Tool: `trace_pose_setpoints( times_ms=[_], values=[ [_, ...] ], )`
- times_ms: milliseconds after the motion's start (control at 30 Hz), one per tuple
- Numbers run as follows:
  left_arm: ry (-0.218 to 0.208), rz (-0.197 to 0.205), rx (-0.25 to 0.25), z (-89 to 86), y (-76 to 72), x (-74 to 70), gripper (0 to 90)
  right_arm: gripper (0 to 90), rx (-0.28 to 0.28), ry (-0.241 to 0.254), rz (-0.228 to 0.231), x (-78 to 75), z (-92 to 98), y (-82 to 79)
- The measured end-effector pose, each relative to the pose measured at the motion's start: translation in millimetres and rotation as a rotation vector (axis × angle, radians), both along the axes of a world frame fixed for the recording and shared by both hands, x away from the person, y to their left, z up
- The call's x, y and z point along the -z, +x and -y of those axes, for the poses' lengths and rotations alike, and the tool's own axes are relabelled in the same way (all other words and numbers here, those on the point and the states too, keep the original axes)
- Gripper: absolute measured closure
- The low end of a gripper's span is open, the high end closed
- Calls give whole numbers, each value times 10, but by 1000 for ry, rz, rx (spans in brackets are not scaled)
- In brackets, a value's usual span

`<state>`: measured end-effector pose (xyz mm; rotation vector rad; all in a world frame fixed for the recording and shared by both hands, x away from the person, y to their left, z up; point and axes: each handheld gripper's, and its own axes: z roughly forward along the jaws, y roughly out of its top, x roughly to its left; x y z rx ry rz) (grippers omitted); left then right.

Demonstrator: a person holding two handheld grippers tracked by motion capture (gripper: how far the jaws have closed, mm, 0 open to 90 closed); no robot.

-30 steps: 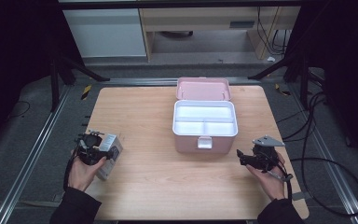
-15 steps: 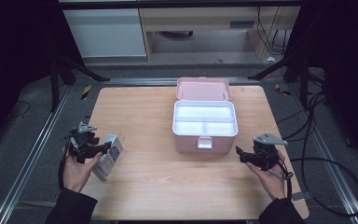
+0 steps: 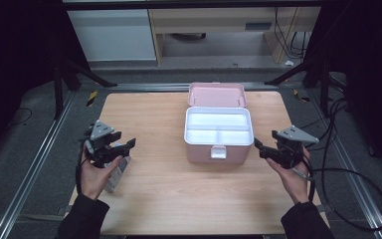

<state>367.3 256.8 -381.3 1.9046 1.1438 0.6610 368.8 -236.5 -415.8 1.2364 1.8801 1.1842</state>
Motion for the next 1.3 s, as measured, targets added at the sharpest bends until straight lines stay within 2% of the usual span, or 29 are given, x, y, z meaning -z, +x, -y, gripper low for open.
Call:
trace_pose_setpoints(
  times_ms=[200,400,533,600,667,800,967,1033,1133,1167,1233,1300],
  values=[
    [-26,10,47,322,271,6,401,355,-15,0,-4,-101,-108,265],
    [-64,27,102,651,434,15,399,413,-16,-25,-52,-30,-223,473],
    [-39,39,144,886,497,53,394,453,7,-41,-76,50,-241,535],
    [-46,15,171,1002,544,91,380,473,7,-37,-92,83,-243,551],
    [-46,15,201,1089,571,130,377,517,-6,-57,-111,120,-250,561],
    [-16,-4,214,1275,643,239,383,572,-17,-70,-120,139,-286,566],
    [-18,-40,238,1374,748,353,417,628,-23,-100,-132,182,-337,582],
    [-2,-50,229,1393,786,403,447,642,-16,-92,-134,183,-334,583],
    [-29,-77,241,1392,831,449,456,643,-17,-90,-134,185,-338,577],
    [-23,-76,240,1394,830,450,466,643,-19,-89,-135,185,-344,574],
    [16,-83,243,1391,817,456,497,642,-22,-88,-134,187,-361,569],
    [27,-89,249,1364,798,465,491,641,-31,-81,-136,189,-393,558]
  ],
)
